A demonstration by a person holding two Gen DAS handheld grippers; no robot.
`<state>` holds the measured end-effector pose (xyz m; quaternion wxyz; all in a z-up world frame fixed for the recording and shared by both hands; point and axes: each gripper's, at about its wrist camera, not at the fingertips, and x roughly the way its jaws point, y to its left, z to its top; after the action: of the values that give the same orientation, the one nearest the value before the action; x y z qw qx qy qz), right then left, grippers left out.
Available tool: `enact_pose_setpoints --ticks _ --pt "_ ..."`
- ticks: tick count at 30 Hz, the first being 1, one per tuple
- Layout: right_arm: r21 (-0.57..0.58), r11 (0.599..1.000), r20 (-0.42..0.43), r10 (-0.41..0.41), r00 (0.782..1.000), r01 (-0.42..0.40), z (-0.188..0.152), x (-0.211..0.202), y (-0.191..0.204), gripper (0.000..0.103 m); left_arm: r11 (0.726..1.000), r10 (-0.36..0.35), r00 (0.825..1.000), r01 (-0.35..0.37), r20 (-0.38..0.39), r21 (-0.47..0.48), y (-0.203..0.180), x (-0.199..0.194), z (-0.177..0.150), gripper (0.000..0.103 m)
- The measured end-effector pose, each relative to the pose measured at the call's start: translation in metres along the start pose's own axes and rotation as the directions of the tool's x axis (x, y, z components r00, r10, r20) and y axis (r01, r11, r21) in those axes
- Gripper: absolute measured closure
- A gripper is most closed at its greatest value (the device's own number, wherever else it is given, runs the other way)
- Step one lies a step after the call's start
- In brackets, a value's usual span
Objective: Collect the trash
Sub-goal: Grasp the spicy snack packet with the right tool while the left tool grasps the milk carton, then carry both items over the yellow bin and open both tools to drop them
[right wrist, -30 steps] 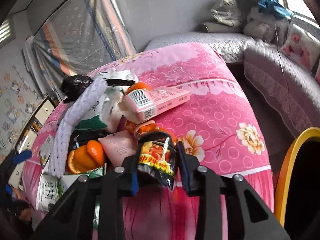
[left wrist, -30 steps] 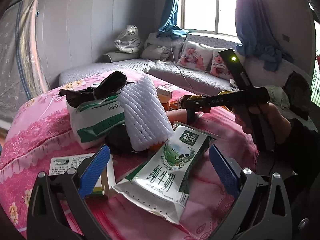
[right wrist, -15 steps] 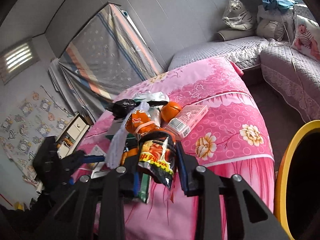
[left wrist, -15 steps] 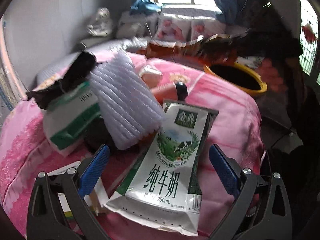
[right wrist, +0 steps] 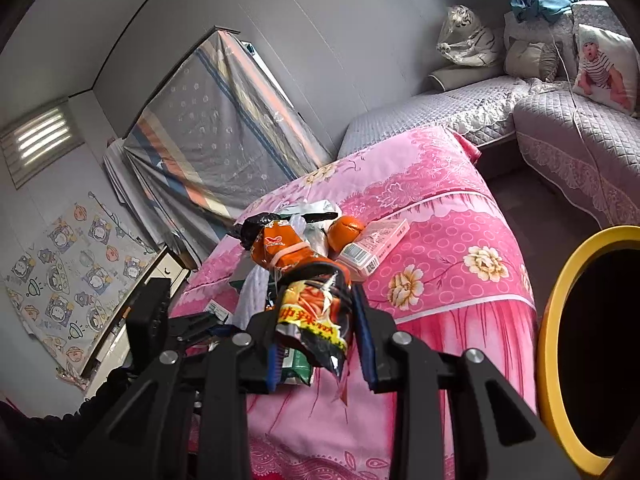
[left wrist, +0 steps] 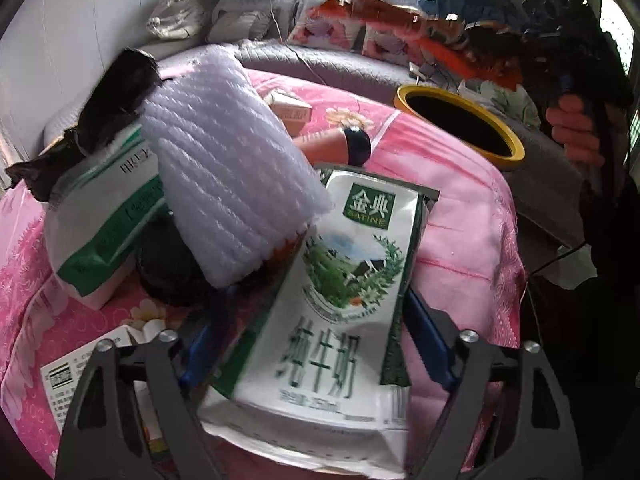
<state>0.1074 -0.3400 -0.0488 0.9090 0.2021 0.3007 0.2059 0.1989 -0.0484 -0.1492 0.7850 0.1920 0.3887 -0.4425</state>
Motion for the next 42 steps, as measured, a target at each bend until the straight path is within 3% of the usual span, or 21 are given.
enact_pose_setpoints --ticks 6,12,17,22,28,31,35,37,40,42 --pt "0.007 1.000 0.006 0.001 1.000 -0.001 -0.005 -0.010 0.000 0.074 0.999 0.026 1.000 -0.027 0.012 0.019 -0.013 -0.004 -0.003 0.038" --pt "0.027 0.999 0.024 0.025 0.999 -0.026 -0.008 -0.028 -0.001 0.074 0.998 -0.056 0.988 0.055 0.143 0.009 -0.024 -0.048 -0.008 0.038" --pt "0.087 0.993 0.038 0.081 0.996 -0.084 -0.013 -0.043 -0.012 0.074 0.989 -0.138 0.941 0.145 0.308 -0.001 -0.041 -0.091 -0.009 0.038" --pt "0.131 0.986 0.074 0.091 0.993 -0.100 -0.016 -0.059 -0.021 0.075 0.984 -0.161 0.889 0.178 0.428 0.001 -0.060 -0.112 0.005 0.038" --pt "0.150 0.989 0.184 -0.044 0.982 0.016 -0.015 -0.096 -0.037 0.074 0.981 -0.142 0.869 0.186 0.474 -0.048 -0.066 -0.103 0.039 0.038" --pt "0.181 0.978 0.247 -0.145 0.958 0.101 -0.015 -0.118 -0.051 0.074 0.979 -0.148 0.865 0.197 0.480 -0.052 -0.071 -0.093 0.051 0.038" --pt "0.229 0.939 0.302 -0.318 0.899 0.256 -0.020 -0.142 -0.071 0.074 0.979 -0.130 0.867 0.190 0.482 -0.078 -0.080 -0.069 0.076 0.038" --pt "0.257 0.916 0.305 -0.381 0.873 0.309 -0.024 -0.146 -0.081 0.074 0.978 -0.110 0.873 0.181 0.474 -0.105 -0.083 -0.055 0.090 0.038" --pt "0.302 0.859 0.291 -0.497 0.818 0.414 -0.032 -0.148 -0.098 0.074 0.978 -0.102 0.885 0.172 0.454 -0.116 -0.092 -0.032 0.115 0.038" --pt "0.327 0.830 0.269 -0.540 0.798 0.452 -0.038 -0.144 -0.109 0.074 0.979 -0.108 0.891 0.172 0.441 -0.107 -0.102 -0.017 0.131 0.038"
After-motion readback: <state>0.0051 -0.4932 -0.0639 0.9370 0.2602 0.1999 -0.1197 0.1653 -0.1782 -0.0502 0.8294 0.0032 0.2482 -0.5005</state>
